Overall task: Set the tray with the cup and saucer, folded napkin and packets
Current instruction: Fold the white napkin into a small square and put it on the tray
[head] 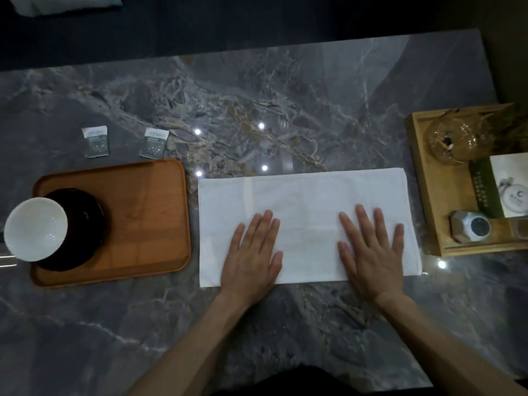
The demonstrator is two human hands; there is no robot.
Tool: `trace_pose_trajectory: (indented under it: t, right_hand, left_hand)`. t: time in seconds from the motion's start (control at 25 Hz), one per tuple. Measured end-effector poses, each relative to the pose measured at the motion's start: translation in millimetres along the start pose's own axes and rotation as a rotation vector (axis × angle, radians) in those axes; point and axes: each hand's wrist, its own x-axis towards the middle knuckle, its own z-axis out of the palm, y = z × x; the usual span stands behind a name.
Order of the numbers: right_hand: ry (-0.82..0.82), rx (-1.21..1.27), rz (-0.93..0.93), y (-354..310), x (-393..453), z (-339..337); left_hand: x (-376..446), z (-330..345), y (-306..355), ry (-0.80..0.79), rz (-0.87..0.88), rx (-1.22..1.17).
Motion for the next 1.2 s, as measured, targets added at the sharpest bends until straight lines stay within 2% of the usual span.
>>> trace_pose_trajectory:
  t: [0.2, 0.36, 0.48, 0.68, 0.84, 0.96, 1.2]
  right_hand:
    - [-0.022, -0.021, 0.058, 37, -3, -4]
    - [-0.023, -0.035, 0.059, 36, -4, -2]
    - [-0.015, -0.033, 0.065, 38, -4, 0]
    - [-0.019, -0.03, 0.067, 36, -4, -4]
    - [-0.05, -0.042, 0.069, 34, -3, -8]
    - [-0.081, -0.053, 0.065, 36, -2, -10]
    - [-0.151, -0.007, 0.001, 42, -4, -16]
  left_hand:
    - [-13, -8, -46, 0.005, -0.021, 0.067]
    - [-13, -11, -45, -0.033, -0.025, 0.074]
    - [-13, -18, -41, -0.038, -0.056, -0.006]
    - [-10, -37, -38, 0.117, -0.301, -0.281]
    - [-11, -44, -34, 0.087, -0.502, -0.284]
    - [-7, -51, -26, 0.074, -0.708, -0.399]
    - [8, -68, -21, 0.139, -0.832, -0.523]
